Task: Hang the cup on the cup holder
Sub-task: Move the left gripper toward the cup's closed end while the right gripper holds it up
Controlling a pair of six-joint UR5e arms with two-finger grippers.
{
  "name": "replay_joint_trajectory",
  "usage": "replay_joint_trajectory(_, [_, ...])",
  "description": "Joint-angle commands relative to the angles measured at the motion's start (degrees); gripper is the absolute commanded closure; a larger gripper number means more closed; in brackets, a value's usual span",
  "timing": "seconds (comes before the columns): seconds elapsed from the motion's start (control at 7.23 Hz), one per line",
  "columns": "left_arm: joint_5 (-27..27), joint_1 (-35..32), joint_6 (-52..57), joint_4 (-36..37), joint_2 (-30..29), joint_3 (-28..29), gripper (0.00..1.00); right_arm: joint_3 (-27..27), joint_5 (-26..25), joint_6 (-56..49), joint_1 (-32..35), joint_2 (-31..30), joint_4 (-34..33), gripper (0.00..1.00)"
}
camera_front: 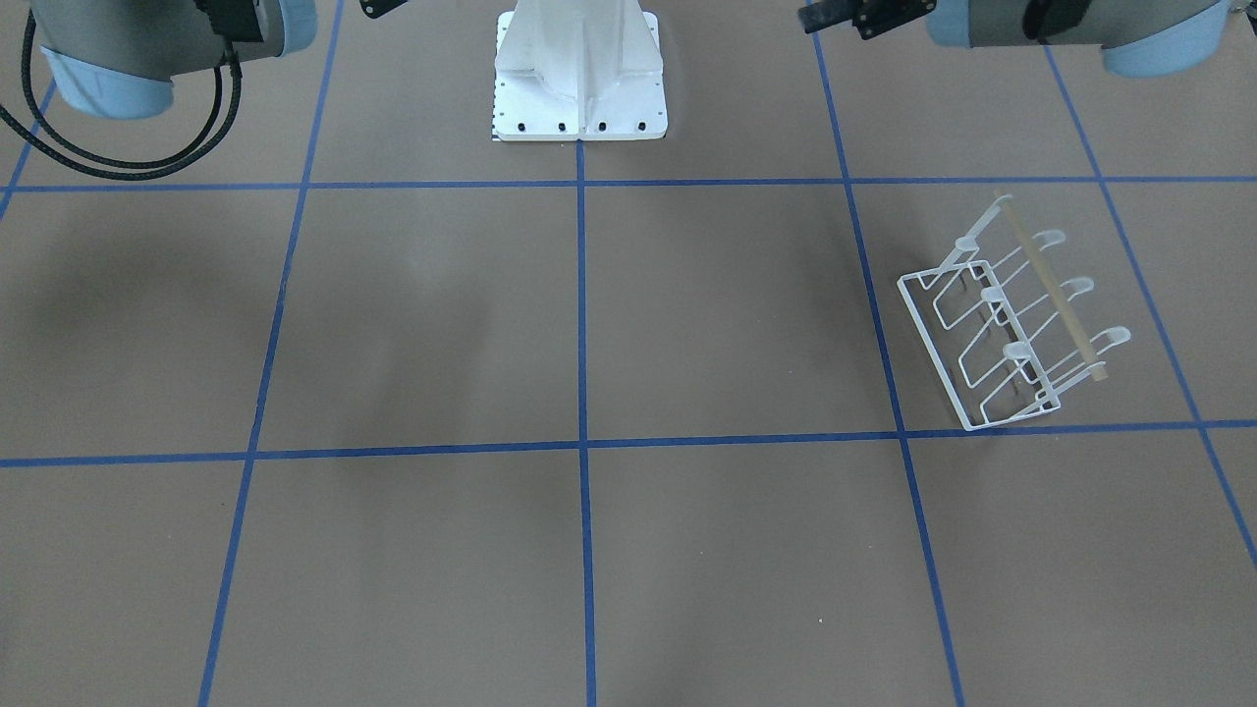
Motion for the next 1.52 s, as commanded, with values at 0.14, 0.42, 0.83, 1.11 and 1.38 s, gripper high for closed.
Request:
replay_joint_trajectory(0.14, [5.35, 8.54, -1.92, -0.27, -3.45, 0.08, 0.02, 0.09, -0.91, 0.15, -2.67, -0.01, 2.31, 1.00])
replay_joint_trajectory(0.42, [6.52, 11.66, -1.83, -0.18, -4.17, 0.08, 0.02, 0.09, -0.82, 0.15, -4.17, -0.36, 3.72, 1.00])
replay_joint_trajectory(0.83, [6.52, 13.50, -2.00, -0.09, -4.34, 0.17, 0.02, 0.00, -0.91, 0.06, -4.88, -0.36, 3.73, 1.00])
replay_joint_trajectory(1.11, [6.44, 15.44, -2.00, -0.18, -4.61, 0.08, 0.02, -0.26, -0.91, 0.06, -4.97, -0.36, 3.81, 1.00])
replay_joint_trajectory(1.38, [6.43, 16.75, -2.00, -0.18, -4.78, -0.01, 0.02, -0.26, -0.91, -0.02, -5.14, -0.36, 3.81, 1.00])
